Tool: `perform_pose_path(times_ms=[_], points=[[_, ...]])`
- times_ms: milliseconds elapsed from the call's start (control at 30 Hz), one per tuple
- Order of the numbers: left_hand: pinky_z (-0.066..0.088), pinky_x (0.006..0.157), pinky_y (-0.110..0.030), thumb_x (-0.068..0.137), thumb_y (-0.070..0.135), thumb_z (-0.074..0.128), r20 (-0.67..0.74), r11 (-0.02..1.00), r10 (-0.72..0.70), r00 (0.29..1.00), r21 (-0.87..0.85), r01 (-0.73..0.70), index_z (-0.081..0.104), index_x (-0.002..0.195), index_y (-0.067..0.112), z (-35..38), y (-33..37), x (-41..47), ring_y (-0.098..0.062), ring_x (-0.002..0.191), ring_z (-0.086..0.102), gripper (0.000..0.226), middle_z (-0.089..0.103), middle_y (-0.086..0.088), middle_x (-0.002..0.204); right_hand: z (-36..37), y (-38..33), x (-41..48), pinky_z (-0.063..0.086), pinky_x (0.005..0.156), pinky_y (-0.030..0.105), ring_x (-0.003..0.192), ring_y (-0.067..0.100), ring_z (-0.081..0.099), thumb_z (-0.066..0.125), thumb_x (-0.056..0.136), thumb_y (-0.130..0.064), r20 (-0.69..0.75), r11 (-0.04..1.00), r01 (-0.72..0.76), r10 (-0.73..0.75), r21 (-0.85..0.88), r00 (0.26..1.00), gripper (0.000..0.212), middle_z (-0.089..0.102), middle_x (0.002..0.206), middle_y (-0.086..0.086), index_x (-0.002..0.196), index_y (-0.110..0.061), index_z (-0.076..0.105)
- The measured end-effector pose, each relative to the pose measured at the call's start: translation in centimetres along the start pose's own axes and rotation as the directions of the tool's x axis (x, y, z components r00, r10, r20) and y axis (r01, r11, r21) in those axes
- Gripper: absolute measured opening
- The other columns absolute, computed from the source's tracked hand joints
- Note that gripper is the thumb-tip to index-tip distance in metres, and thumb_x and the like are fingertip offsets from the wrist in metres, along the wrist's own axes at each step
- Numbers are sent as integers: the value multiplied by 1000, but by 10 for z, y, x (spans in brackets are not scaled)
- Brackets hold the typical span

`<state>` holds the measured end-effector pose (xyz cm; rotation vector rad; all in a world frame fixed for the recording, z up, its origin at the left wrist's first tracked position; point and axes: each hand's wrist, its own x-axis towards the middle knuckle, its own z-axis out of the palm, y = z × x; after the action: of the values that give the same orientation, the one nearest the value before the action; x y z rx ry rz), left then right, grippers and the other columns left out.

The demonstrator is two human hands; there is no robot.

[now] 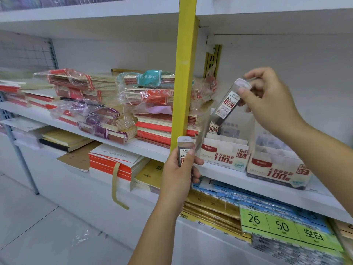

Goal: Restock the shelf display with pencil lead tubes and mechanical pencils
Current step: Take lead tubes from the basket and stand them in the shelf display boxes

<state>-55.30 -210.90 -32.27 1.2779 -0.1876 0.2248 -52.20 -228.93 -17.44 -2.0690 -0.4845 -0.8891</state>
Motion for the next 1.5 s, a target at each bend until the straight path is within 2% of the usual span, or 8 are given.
perform_pose_path(times_ms=[233,367,833,967,1133,1233,1367,1500], points=[[48,48,-19,100,23,51,16,997,-79,997,16,78,67,86,37,-5,-2,3,-8,53,59,26,67,2,65,18,19,8,51,65,24,78,14,63,58,95,-23,183,884,252,-193,-394,964,19,68,100,-1,113,-19,51],[57,60,-23,105,22,49,18,998,-43,999,-34,44,59,110,33,-2,-1,3,-7,67,68,16,77,5,90,28,26,9,56,67,43,75,18,66,58,95,-24,236,904,211,-128,-371,963,16,69,92,0,109,-24,50],[60,68,-23,98,24,63,-20,999,-38,999,-31,37,72,103,33,1,4,-1,-11,90,74,14,77,10,95,37,34,14,35,70,27,84,18,52,60,94,-27,263,786,146,22,-601,965,21,48,99,0,113,-20,66],[59,68,-20,96,22,65,13,999,-3,1000,-34,4,74,98,32,3,5,0,-8,89,74,13,78,7,94,31,14,-9,36,67,16,86,8,57,55,96,-31,232,902,141,-47,-408,972,17,60,96,-12,106,-26,69],[56,65,-18,95,24,67,87,997,73,994,-3,-73,76,90,40,15,6,1,-5,82,73,20,77,6,89,29,-8,-36,44,68,6,84,-7,61,63,90,-37,490,998,-2,36,-68,871,16,70,91,-18,105,-39,70],[56,72,-17,92,34,70,28,970,187,982,150,-189,70,104,43,20,1,3,4,94,67,15,73,15,101,20,-8,-31,44,56,6,68,-5,63,65,89,-27,382,997,-74,61,20,922,12,71,80,-18,94,-37,69],[38,92,-2,95,36,64,30,783,404,914,506,-362,52,134,36,22,-8,9,4,120,45,41,45,18,128,-7,-4,-7,49,56,12,67,1,65,61,94,-22,-4,999,-32,32,28,999,12,72,81,-6,100,-30,67],[29,108,-10,101,32,56,172,636,422,890,644,-425,37,150,34,25,-19,11,-6,138,30,52,31,8,151,-2,3,2,53,73,24,82,10,66,58,96,-24,25,951,177,-176,-254,984,21,69,94,-6,115,-20,67]])
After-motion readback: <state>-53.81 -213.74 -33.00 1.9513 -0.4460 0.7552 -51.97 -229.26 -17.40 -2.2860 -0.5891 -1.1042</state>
